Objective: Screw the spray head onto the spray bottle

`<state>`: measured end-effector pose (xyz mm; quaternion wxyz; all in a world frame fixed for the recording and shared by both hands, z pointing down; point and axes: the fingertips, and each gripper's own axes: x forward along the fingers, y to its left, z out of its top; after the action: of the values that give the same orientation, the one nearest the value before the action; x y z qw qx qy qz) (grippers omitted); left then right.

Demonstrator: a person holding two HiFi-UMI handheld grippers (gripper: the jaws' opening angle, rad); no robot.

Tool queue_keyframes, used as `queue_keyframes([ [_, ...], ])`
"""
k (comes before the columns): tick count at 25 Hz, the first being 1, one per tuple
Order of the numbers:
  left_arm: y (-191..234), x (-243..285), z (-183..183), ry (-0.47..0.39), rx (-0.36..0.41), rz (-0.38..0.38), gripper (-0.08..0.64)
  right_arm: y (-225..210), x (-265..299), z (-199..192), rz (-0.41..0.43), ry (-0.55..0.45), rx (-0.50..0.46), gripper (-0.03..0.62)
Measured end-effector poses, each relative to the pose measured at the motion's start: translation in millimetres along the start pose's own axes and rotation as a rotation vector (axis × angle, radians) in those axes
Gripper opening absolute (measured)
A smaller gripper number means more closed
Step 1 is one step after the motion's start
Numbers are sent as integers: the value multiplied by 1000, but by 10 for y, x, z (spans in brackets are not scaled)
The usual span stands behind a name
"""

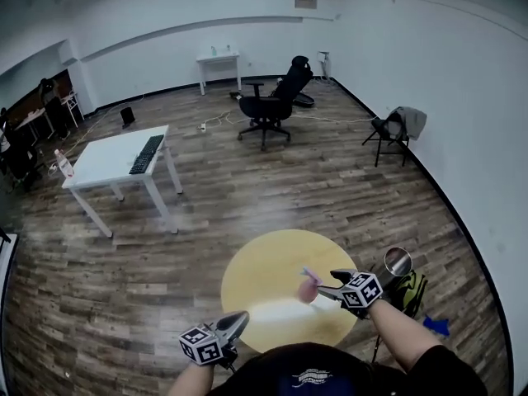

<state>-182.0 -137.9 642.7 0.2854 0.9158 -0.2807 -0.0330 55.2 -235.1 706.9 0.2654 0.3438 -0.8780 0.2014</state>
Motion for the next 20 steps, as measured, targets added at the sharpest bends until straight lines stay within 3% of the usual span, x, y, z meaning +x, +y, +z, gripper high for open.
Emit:
queue_keyframes([
  [4,319,133,113,-2,-31,11,18,-159,625,53,5,117,-73,296],
  [9,331,371,4,-21,-101,83,17,-346,1065,-169,48,264,-187,296],
  [20,-184,891,-301,-58,-143,271,18,-502,661,-141,187,228,-225,296],
])
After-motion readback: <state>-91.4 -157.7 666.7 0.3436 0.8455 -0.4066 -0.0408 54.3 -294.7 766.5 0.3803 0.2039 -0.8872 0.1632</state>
